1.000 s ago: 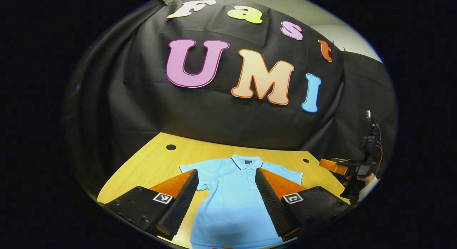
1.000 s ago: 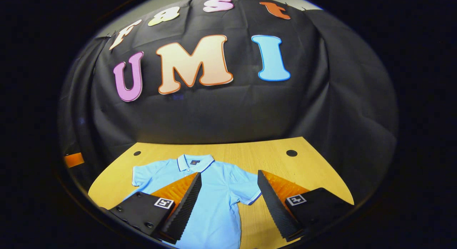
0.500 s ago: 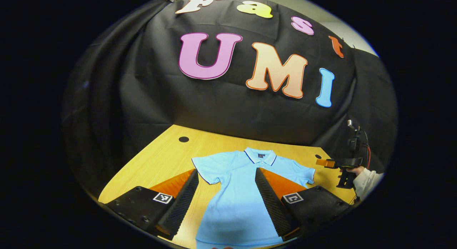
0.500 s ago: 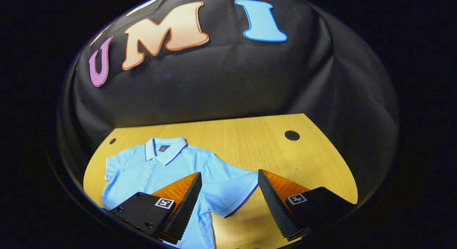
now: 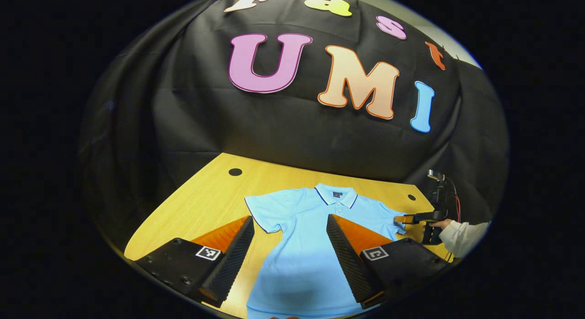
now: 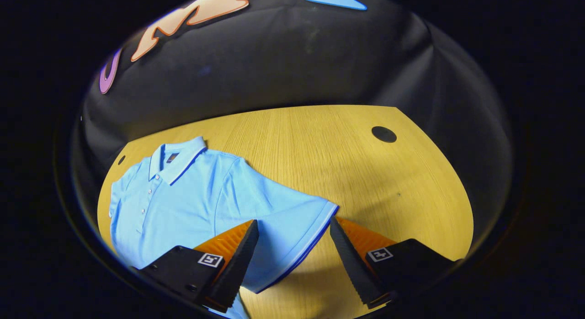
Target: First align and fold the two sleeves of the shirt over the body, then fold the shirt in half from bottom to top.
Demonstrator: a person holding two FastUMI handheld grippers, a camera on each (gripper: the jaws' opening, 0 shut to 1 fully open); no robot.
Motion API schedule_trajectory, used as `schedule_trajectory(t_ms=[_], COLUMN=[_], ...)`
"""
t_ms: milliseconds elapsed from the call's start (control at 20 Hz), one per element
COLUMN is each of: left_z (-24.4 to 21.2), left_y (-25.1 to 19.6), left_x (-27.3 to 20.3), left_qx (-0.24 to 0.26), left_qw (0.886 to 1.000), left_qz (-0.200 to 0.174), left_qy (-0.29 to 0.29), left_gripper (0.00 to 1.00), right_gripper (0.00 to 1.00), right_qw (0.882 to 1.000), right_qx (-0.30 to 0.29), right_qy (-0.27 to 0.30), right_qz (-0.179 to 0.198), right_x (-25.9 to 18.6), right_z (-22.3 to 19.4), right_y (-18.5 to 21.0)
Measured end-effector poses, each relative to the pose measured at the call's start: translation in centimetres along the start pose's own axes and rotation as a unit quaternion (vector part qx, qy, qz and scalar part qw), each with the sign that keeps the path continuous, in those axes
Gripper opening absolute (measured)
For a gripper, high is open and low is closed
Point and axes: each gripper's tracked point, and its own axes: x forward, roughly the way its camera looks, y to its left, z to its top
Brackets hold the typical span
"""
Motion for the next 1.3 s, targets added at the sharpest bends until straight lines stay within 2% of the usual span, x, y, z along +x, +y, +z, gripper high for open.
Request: schedule_trajectory(t_ms=[50, 150, 300, 350, 400, 450, 500, 550, 700, 800, 950, 1050, 1200, 1300], left_z=[-0.1, -0.5, -0.9, -1.1, -1.1, -1.2, -1.2, -1.3, -1.4, -1.5, -1.6, -1.9, -2.2, -2.1], left_y=[-0.2, -0.3, -0.5, -0.5, -0.5, -0.5, -0.4, -0.4, 0.0, 0.2, 0.3, 0.2, -0.2, -0.4], left_x=[0.4, 0.6, 0.6, 0.6, 0.6, 0.7, 0.7, 0.6, 0.5, 0.4, 0.6, 0.8, 1.2, 1.5], left_qx=[0.000, 0.000, -0.008, -0.011, -0.013, -0.014, -0.015, -0.016, -0.018, -0.019, -0.020, -0.025, -0.035, -0.039], left_qw=[1.000, 1.000, 1.000, 1.000, 1.000, 1.000, 1.000, 1.000, 1.000, 1.000, 1.000, 1.000, 0.999, 0.999], left_qz=[-0.001, -0.001, -0.005, -0.007, -0.007, -0.007, -0.005, -0.005, -0.001, -0.002, -0.002, -0.004, -0.011, -0.018], left_qy=[0.002, 0.006, 0.010, 0.010, 0.012, 0.013, 0.013, 0.014, 0.017, 0.016, 0.017, 0.018, 0.022, 0.020], left_gripper=[0.96, 0.96, 0.95, 0.95, 0.95, 0.95, 0.95, 0.95, 0.95, 0.95, 0.95, 0.95, 0.95, 0.96], right_gripper=[0.97, 0.97, 0.82, 0.71, 0.68, 0.48, 0.40, 0.21, 0.06, 0.06, 0.06, 0.06, 0.08, 0.07], right_qw=[1.000, 1.000, 1.000, 1.000, 1.000, 1.000, 0.999, 1.000, 1.000, 0.999, 0.991, 0.984, 0.979, 0.974], right_qx=[-0.007, -0.011, -0.014, -0.015, -0.015, -0.014, -0.009, -0.007, -0.010, -0.007, 0.037, 0.052, 0.044, 0.060], right_qy=[0.001, -0.001, -0.004, -0.005, -0.005, -0.006, -0.005, -0.005, -0.013, -0.037, -0.063, -0.060, -0.056, -0.041], right_qz=[0.000, 0.007, 0.015, 0.021, 0.024, 0.026, 0.031, 0.029, 0.023, 0.037, 0.114, 0.156, 0.190, 0.216], right_x=[-0.1, -0.1, 0.2, 0.0, 0.0, 0.0, 0.1, -0.5, -0.4, -1.3, -3.6, -4.4, -4.4, -4.3], right_z=[0.0, 0.1, 0.2, 0.2, 0.3, 0.4, 0.4, 0.5, 0.9, 2.3, 4.3, 4.2, 3.2, 2.4], right_y=[0.1, 0.5, 0.8, 1.0, 1.3, 1.5, 1.9, 2.0, 2.3, 3.6, 8.7, 12.0, 16.0, 18.6])
